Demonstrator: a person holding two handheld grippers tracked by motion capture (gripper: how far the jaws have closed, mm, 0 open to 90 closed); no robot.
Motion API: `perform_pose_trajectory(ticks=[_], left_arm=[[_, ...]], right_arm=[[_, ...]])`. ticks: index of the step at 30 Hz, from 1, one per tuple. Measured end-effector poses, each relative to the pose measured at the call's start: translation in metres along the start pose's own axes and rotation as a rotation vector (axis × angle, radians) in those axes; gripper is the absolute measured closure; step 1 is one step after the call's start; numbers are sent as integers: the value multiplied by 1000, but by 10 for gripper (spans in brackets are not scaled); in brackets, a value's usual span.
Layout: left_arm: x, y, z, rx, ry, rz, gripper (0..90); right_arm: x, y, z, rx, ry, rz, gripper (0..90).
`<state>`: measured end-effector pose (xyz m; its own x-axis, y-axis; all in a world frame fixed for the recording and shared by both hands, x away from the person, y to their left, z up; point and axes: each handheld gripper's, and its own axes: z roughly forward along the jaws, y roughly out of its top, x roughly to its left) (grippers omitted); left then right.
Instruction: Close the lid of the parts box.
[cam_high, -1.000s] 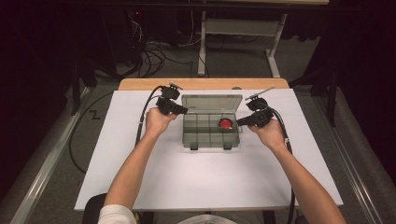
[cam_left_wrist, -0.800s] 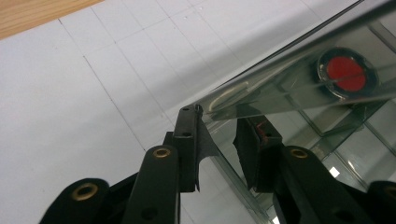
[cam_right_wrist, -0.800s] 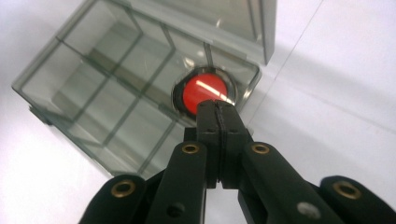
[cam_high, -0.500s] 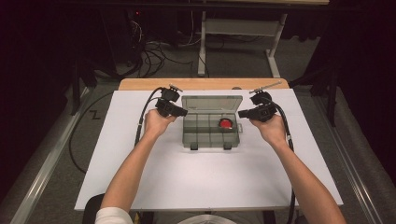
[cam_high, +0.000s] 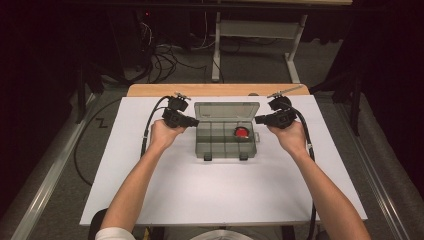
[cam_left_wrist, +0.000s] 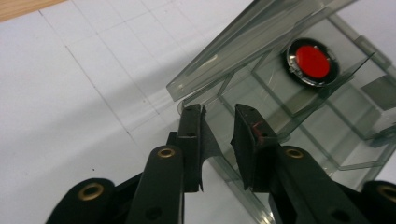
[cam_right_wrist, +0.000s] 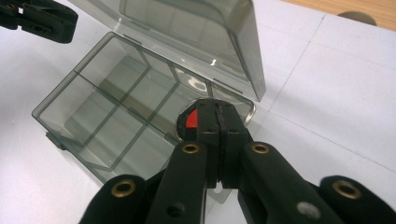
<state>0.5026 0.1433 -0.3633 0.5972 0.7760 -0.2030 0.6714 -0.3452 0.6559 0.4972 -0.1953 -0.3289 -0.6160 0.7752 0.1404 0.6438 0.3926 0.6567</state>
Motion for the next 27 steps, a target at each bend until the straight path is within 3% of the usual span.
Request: perform_pose_trajectory(ticks=[5,18,27], left_arm=[[-8,2,-3,-31,-36,0,759],[-17,0,-10,-75,-38,-4,772],[-17,-1,-14,-89,-33,-4,772]], right_arm=[[0,0,-1,-5,6,0,900],[2,-2,-6,-20,18,-16,900],[-8,0,-16,-36,-28,20,900]])
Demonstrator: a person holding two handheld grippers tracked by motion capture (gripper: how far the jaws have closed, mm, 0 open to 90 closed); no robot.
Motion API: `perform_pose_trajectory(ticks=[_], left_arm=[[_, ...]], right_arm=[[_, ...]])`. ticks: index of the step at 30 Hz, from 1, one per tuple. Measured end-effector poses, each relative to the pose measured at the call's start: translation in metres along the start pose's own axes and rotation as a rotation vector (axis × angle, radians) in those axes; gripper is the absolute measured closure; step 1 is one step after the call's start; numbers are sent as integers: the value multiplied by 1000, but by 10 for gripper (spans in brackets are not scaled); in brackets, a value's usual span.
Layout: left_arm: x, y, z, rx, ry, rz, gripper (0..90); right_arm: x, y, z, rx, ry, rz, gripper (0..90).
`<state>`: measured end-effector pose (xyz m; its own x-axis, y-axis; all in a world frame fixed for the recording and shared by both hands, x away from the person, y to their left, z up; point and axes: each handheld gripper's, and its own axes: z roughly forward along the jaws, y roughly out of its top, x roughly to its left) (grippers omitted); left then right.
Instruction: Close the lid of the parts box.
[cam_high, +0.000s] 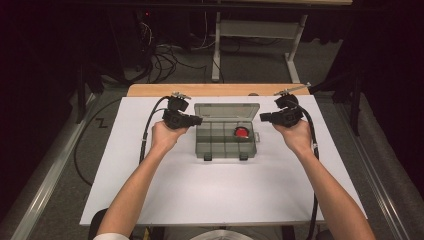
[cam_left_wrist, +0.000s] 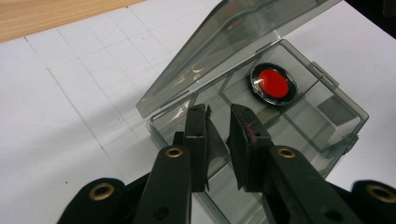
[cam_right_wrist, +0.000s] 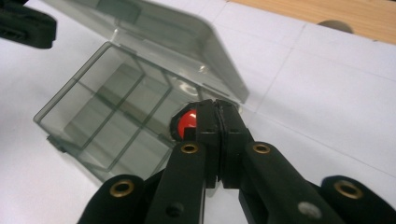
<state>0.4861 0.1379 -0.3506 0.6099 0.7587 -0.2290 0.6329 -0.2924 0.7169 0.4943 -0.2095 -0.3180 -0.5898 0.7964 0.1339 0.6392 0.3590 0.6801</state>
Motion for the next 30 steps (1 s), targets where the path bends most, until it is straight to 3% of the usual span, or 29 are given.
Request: perform_pose_trajectory(ticks=[6,11,12,13,26,30], left_arm=[[0,0,-1,10,4,4,771],[0,-1,-1,16,6,9,770],[-4,-2,1,-9,0,-36,771],[-1,-2,-1,16,10,11,770],[5,-8,-10,86,26,-6,766],[8,-9,-13,83,21,-17,768]], right_arm=[[-5,12,-6,-43,-29,20,900],[1,21,-7,-56,-30,3,900],[2,22,-7,-58,-29,-3,900],[3,22,-6,-57,-30,-7,900],[7,17,-4,-32,-14,-28,900],[8,14,-4,-26,-2,-36,900]])
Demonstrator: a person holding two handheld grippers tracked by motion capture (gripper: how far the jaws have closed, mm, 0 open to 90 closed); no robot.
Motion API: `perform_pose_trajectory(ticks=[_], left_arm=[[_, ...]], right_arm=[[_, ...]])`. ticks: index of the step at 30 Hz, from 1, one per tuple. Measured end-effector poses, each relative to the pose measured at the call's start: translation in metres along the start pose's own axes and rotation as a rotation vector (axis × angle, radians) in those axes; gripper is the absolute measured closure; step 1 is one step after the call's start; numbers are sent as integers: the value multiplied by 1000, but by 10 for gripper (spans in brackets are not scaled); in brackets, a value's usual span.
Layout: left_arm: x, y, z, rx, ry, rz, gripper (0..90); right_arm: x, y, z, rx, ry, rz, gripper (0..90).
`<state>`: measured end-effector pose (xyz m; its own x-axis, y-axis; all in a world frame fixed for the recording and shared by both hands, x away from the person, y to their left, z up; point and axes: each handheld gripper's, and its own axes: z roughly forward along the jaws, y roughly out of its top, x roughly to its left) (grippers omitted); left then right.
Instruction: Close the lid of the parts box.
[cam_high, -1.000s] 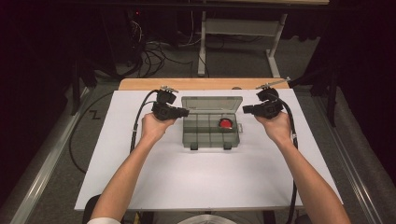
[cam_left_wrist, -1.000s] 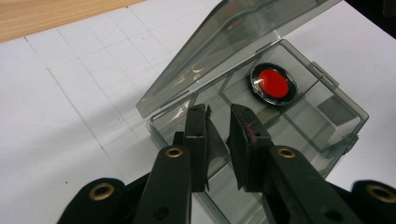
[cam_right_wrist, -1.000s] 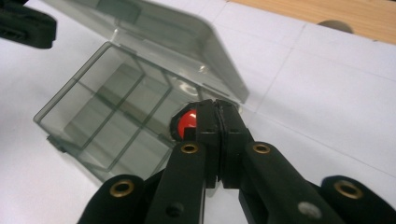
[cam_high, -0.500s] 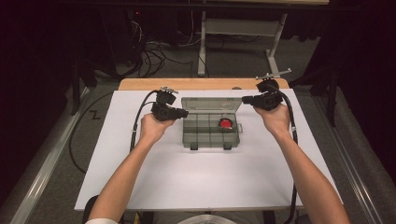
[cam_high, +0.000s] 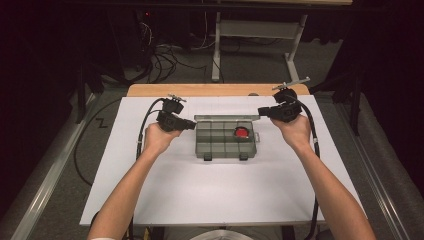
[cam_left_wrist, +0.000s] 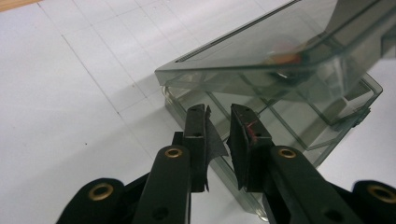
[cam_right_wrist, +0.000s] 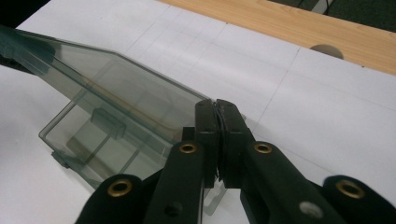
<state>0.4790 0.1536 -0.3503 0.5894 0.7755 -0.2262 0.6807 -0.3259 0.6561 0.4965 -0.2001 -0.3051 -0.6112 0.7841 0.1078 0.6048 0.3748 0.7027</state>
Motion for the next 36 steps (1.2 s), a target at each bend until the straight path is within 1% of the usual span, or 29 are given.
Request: perform_pose_trajectory(ticks=[2,7,11,18,22,25,26,28,31,36], left_arm=[[0,0,-2,-8,5,-1,769],[-3,0,-2,0,20,10,773],[-4,-4,-1,11,4,17,773],[-1,-10,-4,24,3,19,772],[0,-12,-8,24,15,19,772],[0,-12,-10,14,50,17,784],[-1,-12,-10,12,54,20,784],[-4,-11,-9,-8,50,21,791],[-11,-9,-7,-27,38,41,795],[-19,-8,0,-29,26,60,794]], right_arm=[[1,-2,1,3,7,-3,900],[1,-8,3,12,28,-3,900],[2,-10,4,15,38,-9,900],[4,-16,7,27,64,-16,900],[5,-20,10,36,76,-18,900],[7,-23,13,47,95,-13,900],[7,-23,13,47,95,-13,900],[7,-25,15,55,101,-18,900],[8,-28,18,59,107,-13,900],[9,-32,22,67,115,-14,900]])
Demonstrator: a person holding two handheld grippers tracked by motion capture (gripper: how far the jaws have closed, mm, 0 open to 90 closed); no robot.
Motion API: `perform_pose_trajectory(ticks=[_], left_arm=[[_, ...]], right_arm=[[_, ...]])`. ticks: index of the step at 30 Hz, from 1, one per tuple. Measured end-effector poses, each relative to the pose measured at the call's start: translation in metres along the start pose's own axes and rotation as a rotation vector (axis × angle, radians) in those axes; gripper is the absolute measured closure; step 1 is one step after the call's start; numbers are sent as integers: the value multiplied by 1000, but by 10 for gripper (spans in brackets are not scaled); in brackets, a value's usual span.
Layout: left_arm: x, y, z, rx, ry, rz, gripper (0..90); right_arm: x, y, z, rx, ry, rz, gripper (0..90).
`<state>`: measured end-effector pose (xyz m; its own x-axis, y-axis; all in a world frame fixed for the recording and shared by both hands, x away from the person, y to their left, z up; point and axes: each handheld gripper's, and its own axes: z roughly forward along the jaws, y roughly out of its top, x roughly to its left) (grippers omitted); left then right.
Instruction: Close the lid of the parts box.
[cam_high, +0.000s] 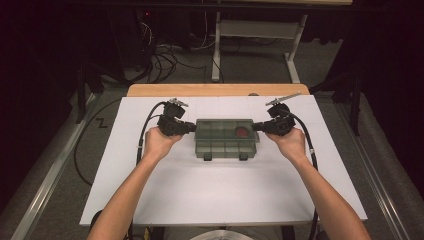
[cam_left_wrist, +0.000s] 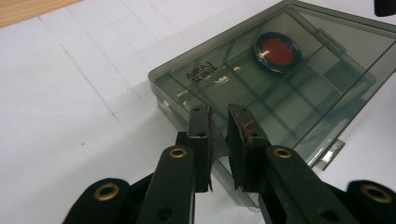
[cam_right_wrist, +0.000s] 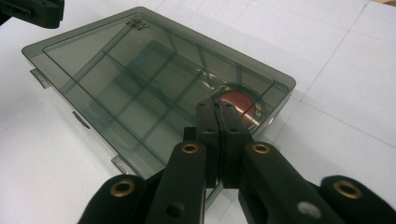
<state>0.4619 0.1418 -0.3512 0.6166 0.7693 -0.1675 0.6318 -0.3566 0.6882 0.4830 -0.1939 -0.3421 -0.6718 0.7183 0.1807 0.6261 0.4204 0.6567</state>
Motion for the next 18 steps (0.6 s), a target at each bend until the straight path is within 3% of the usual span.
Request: perform_pose_trajectory(ticks=[18], left_arm=[[-15,-3,15,4,-3,47,802]], right_arm=[[2,-10,9,16,-9,-21,900]])
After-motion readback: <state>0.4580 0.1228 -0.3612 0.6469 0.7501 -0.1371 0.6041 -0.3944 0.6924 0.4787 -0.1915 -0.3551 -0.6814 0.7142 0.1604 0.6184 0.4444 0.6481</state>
